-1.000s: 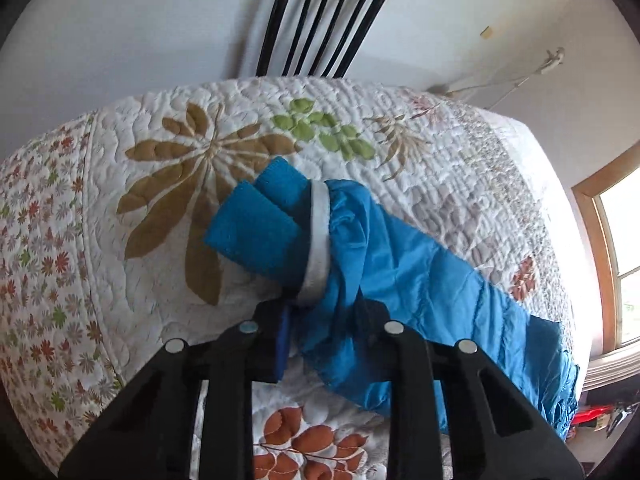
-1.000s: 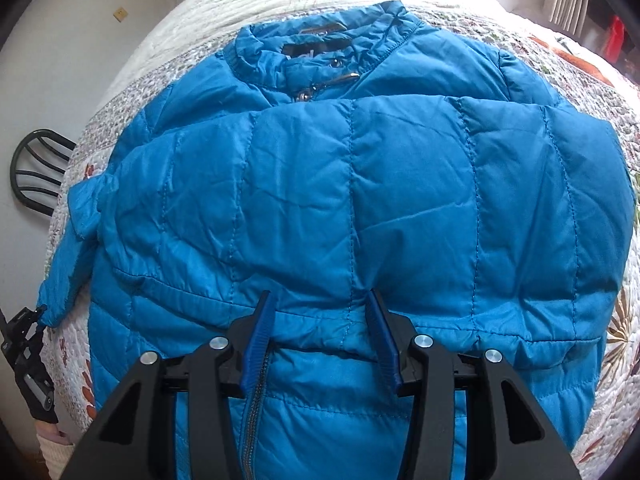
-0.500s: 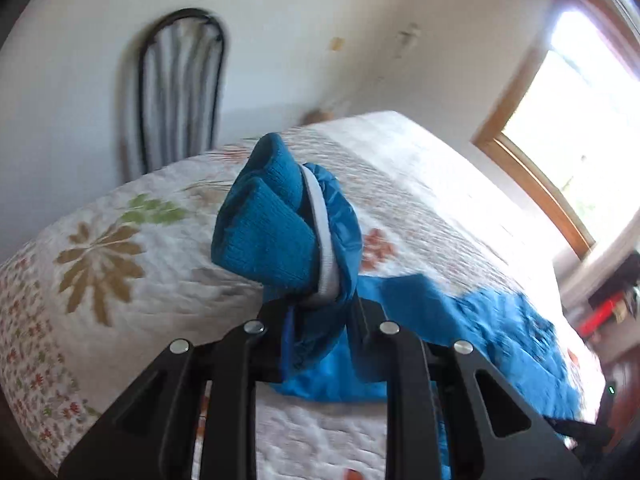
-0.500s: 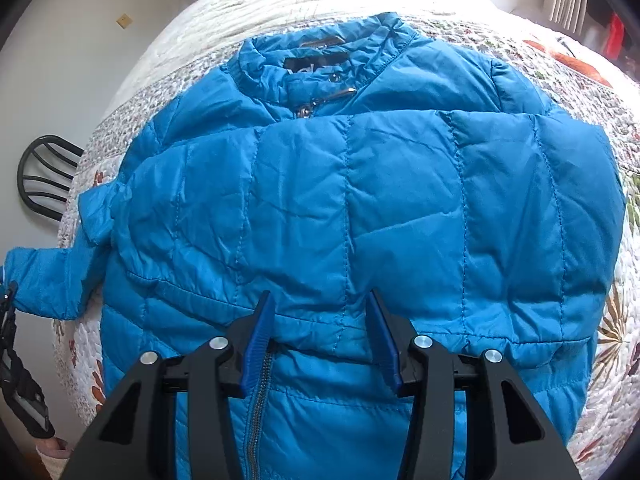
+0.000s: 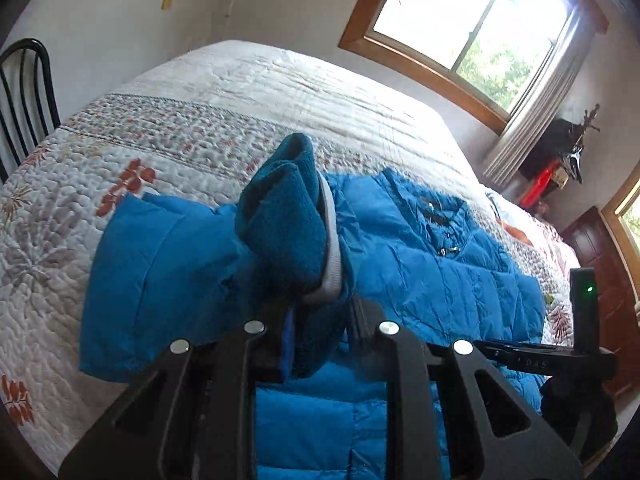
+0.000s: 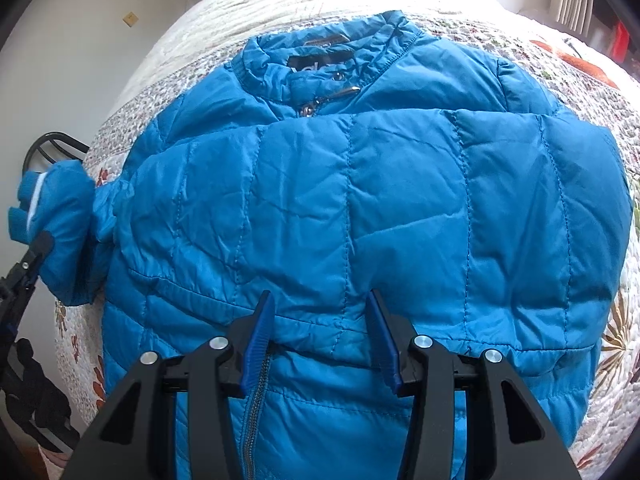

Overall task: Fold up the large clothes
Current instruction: 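Grasp the other sleeve cuff with the left gripper and fold it across the body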

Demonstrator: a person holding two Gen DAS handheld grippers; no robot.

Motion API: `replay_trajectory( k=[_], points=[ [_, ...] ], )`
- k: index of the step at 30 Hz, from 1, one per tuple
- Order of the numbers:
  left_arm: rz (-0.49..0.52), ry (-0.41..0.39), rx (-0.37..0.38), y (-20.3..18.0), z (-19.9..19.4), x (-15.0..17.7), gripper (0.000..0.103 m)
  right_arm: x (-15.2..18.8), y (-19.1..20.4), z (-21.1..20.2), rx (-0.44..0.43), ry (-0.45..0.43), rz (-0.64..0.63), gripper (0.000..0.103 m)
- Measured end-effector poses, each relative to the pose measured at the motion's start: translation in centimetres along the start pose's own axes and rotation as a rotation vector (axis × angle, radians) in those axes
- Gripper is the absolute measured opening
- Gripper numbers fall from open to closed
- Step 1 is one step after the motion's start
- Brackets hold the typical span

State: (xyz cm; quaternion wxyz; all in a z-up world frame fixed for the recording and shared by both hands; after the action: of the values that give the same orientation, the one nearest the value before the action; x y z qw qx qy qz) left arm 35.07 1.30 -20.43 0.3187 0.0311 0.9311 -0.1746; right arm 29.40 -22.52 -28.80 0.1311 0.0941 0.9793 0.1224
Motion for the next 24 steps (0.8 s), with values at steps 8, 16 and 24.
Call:
replay_trajectory(
  k=[8, 16, 24],
  points=[
    [0.038, 0.130, 0.013, -0.1, 4.6, 3.5, 0.025, 0.1, -0.1, 0.2, -0.011, 0.004, -0.007, 0.048],
    [0.079, 0.096, 0.208, -2.4, -1.0, 3.7, 0.060, -0.2, 0.3, 0.0, -0.029, 0.005, -0.006, 0.049],
    [-0.182, 0.045, -0.148, 12.9, -3.7, 1.1, 0.063, -1.3, 7.2, -0.6, -0.206, 0.018, -0.084, 0.056]
  ],
)
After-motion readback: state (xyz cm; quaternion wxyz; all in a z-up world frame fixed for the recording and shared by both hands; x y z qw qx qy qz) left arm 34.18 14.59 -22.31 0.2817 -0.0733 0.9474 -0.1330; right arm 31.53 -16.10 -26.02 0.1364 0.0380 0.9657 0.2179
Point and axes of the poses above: each gripper's, at about its wrist camera, not at the fingertips, and z roughly the way its jaws point, y to its left, x to its underside, the point moved 10 cm from there along z, roughly the way its jaws point, and after that the axes turned 1 degree about z, right-handed, at the moved point
